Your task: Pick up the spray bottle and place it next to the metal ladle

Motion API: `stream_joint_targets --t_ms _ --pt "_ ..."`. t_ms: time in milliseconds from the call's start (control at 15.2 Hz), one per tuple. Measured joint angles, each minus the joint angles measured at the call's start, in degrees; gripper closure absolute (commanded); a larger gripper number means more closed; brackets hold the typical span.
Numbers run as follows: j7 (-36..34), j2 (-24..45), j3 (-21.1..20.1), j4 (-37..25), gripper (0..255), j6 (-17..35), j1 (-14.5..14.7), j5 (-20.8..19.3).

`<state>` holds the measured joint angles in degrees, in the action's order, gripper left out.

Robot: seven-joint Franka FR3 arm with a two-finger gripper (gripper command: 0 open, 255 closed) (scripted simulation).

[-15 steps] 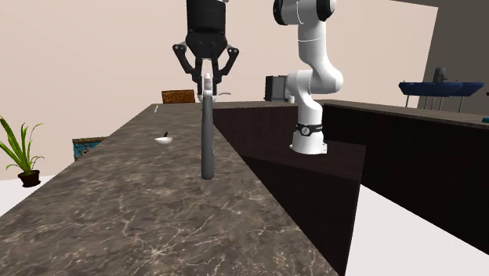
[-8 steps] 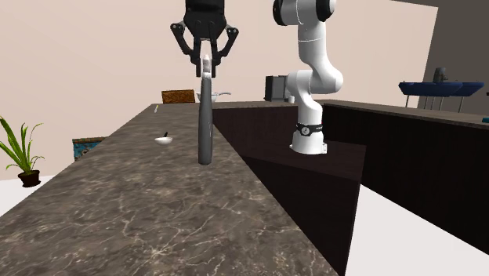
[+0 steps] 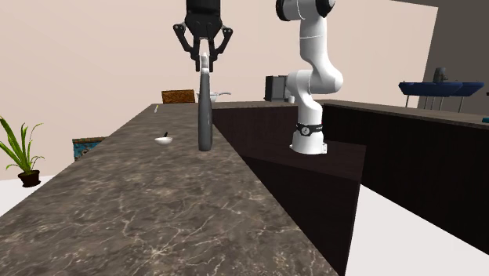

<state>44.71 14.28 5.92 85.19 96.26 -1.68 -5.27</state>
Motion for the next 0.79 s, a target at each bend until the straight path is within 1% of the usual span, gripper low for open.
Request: stream_joint_targets --t_ms 66,132,462,660,792 --pt "0.99 -0.64 0.4 1.07 255 0.57 -0.64 -0.03" --pt "1.68 -2.59 0.74 4.0 255 1.62 -1.09 -0.22" --pt "6.55 -9.43 3.08 13.31 255 4.7 -3.98 -1.12" --pt "9.69 -12.39 4.65 16.19 255 5.04 -5.69 -1.66" --pt "11.68 -15.09 5.73 19.26 255 5.72 -6.79 -2.25"
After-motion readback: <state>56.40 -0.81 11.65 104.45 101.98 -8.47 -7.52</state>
